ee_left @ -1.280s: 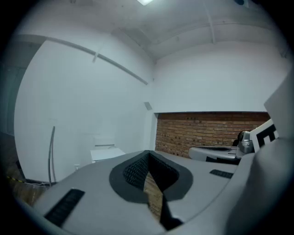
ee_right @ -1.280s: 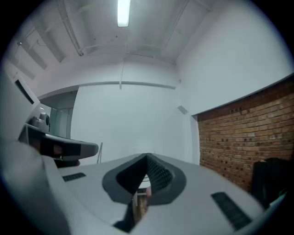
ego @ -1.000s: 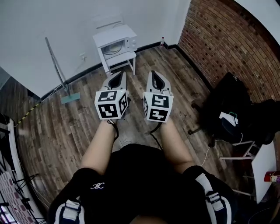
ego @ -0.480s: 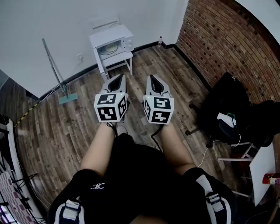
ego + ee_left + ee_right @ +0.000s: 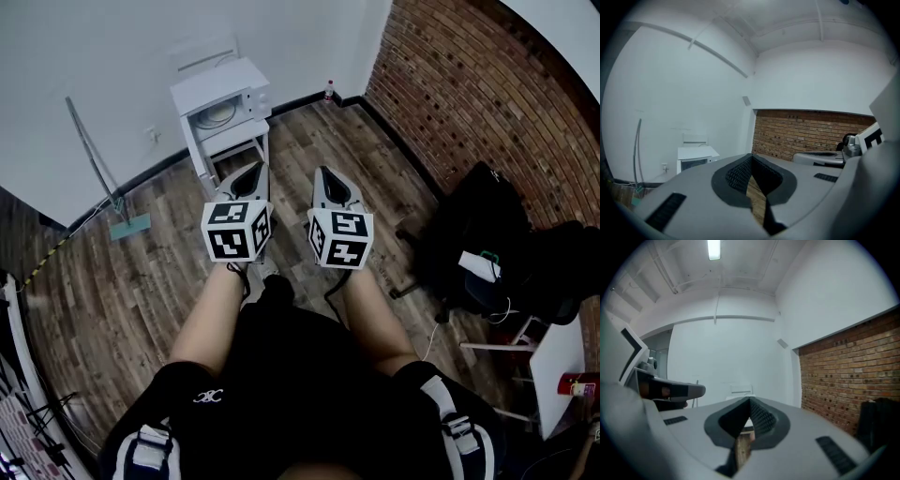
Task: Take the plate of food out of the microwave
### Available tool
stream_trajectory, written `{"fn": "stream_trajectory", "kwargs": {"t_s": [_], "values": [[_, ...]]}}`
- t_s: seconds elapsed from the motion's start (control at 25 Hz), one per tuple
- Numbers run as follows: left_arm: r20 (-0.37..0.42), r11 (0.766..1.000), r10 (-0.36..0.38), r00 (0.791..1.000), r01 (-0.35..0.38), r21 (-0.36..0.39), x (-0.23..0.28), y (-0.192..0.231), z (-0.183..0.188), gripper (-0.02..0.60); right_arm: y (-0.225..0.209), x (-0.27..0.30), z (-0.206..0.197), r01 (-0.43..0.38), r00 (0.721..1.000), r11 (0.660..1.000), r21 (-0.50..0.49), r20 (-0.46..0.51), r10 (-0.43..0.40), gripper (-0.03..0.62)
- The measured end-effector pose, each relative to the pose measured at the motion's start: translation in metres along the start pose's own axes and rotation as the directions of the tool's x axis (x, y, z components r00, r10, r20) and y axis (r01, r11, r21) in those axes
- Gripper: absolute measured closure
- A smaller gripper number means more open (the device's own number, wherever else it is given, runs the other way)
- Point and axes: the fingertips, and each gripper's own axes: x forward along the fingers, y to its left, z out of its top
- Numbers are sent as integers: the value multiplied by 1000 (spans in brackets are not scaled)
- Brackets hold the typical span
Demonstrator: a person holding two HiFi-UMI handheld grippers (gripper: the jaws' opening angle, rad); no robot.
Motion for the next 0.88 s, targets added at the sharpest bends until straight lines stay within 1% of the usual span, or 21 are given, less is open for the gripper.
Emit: {"fn": "stream_trajectory", "kwargs": {"t_s": [0.08, 0.24, 0.36, 0.48, 0.68, 0.88], "values": [[1, 1000, -10, 1000, 10, 13, 24, 8, 5, 591, -8, 25, 3, 6, 1000, 1000, -6, -6, -6, 582], [6, 999, -1, 1000, 1, 32, 72, 37, 24, 591, -17, 84, 20, -1, 1000, 1000, -16, -9, 1, 582], [7, 1000, -3, 1000, 3, 1, 110, 65, 41, 591, -17, 131, 38, -21, 1000, 999, -33, 12, 21, 582], [5, 1000, 0, 1000, 0, -15, 144, 92, 53, 591, -17, 176, 47, -40, 999, 999, -25, 9, 40, 582], [-5, 999, 30, 1000, -30, -33, 191, 142, 65, 591, -11, 247, 52, -73, 997, 997, -38, -9, 72, 582], [-24, 997, 43, 999, -44, -67, 229, 183, 71, 591, -5, 301, 49, -96, 995, 994, -45, -35, 94, 582]]}}
